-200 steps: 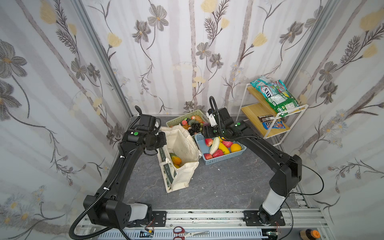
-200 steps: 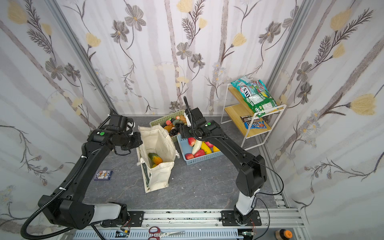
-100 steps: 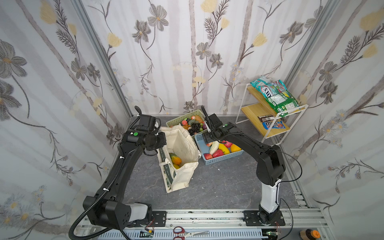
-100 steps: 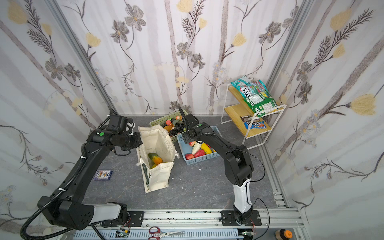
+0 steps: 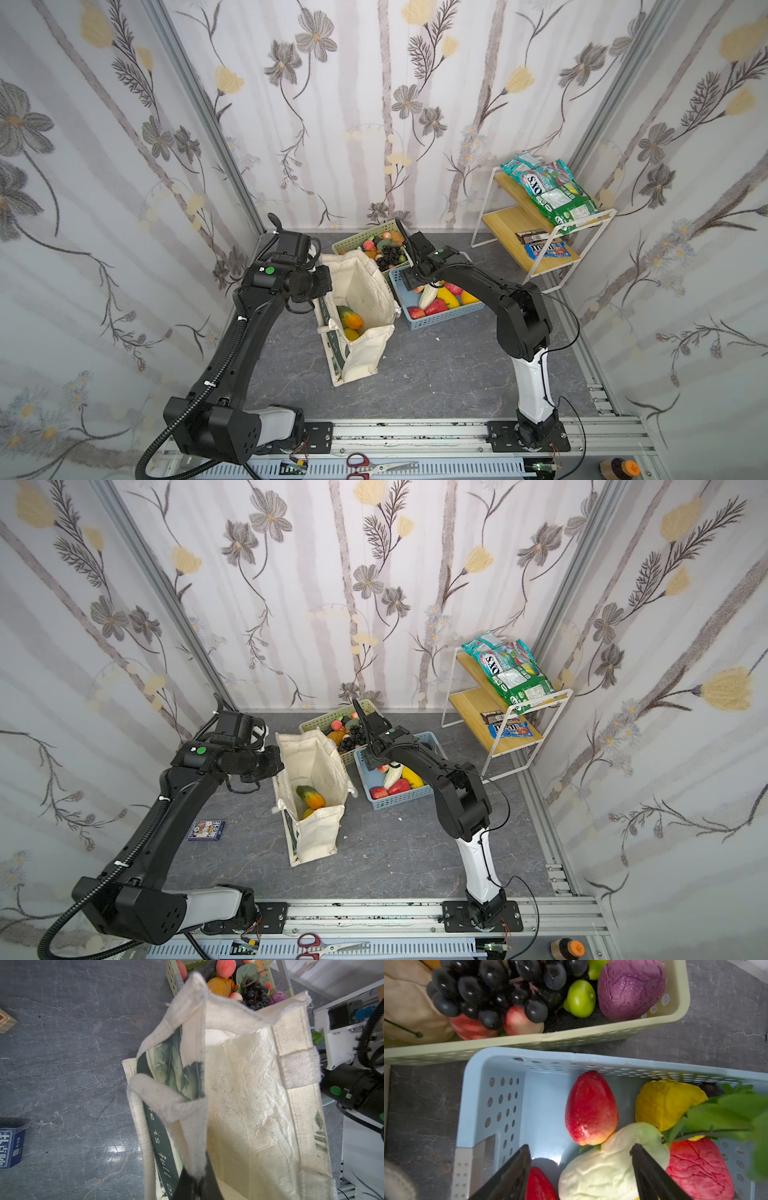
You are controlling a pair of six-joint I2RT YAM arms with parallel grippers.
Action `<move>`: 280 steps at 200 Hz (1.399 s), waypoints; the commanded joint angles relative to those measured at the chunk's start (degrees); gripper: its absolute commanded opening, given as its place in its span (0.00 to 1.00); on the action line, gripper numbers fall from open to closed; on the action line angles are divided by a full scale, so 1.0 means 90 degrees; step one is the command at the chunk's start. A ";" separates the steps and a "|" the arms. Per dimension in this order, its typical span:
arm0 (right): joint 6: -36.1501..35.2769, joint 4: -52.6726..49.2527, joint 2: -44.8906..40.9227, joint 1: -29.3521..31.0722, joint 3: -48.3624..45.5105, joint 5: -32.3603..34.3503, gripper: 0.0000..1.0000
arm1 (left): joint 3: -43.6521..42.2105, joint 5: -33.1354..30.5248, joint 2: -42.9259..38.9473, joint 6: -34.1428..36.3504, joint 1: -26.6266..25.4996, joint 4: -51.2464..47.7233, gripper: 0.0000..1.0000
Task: Place the food into the grocery bag and tie it
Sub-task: 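Lift the right gripper out of the bag and move over the blue basket, then lower the right gripper onto the red mango and close on it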
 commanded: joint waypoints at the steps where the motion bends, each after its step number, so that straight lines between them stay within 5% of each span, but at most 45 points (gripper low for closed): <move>1: -0.0001 0.0094 0.0169 -0.0042 0.0086 0.0026 0.77 | -0.0058 -0.0093 -0.0062 -0.0076 -0.0001 -0.0042 0.00; 170: -0.0084 -0.0056 0.1198 -0.0129 0.0606 -0.0026 0.78 | -0.0098 -0.0062 -0.0083 -0.0125 0.0000 0.0000 0.00; 280: -0.0033 -0.0024 0.0926 -0.0137 0.0599 -0.0278 0.65 | -0.0118 -0.0111 -0.0087 -0.0116 -0.0001 0.0020 0.00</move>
